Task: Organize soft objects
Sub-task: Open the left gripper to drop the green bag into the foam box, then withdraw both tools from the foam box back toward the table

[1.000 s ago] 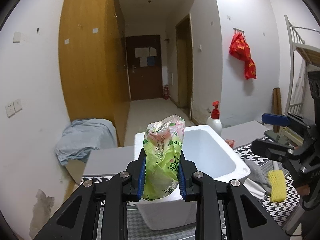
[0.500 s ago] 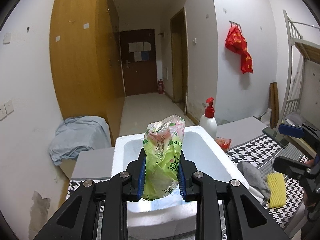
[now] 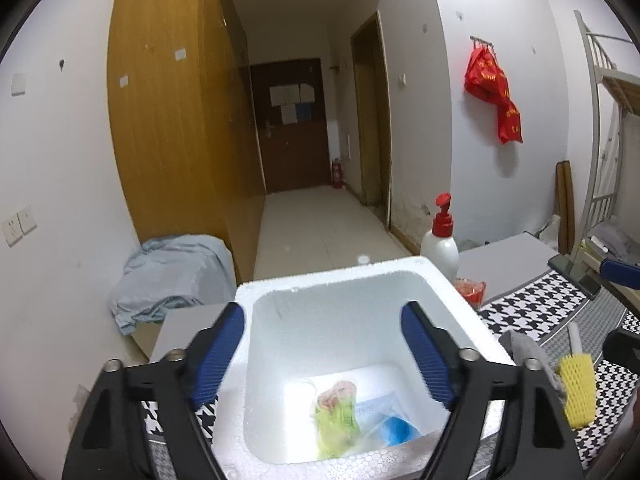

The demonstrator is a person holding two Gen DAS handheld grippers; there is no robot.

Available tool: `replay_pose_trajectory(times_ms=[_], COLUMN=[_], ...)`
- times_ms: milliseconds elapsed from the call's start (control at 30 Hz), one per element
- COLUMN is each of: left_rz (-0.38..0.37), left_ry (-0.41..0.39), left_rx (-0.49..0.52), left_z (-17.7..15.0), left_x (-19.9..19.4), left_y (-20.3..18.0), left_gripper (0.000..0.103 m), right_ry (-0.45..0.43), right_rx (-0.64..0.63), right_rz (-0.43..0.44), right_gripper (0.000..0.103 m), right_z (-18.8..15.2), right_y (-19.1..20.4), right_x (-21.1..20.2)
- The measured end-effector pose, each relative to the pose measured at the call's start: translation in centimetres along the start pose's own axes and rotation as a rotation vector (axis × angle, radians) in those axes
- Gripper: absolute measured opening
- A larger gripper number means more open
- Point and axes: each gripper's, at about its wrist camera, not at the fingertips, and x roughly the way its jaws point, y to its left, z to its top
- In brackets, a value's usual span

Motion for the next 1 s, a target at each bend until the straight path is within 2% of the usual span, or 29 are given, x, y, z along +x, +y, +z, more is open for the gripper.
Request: replay_pose_trajectory(times_ms=[67, 133, 267, 800, 1000], left_rz=[-0.004, -0.006, -0.006, -0.016, 0.003], left_ry=[-0.025, -0.045, -0.081, -0.167, -0.184], left_rx=[0.0, -0.001, -0.013, -0.042, -0.054], left_z=[0.1, 0.2, 0.3, -0.2, -0.1], left_x=[-0.7, -1.4, -2.8, -8.1, -9.1], left_y=[-0.1, -0.1, -0.2, -1.5, -1.4], left_gripper=[0.089, 0.098, 0.102, 0.102, 0.102], right_ry=[0.001, 0.001, -0.008, -0.029, -0.039], right_rx=[0.011, 0.018, 0.026, 0.034, 0.029], right_rz=[-0.005, -0.007, -0.012, -0.034, -0.033], right_gripper=[0.103, 0.103, 0.103, 0.103, 0.103], right_z=[-0.1, -0.1, -0.3, -1.2, -1.2], right_y=[-0.3, -0.6, -1.0, -1.8, -1.6], right_x=[0.0, -0.1, -0.6, -3.7, -4.5])
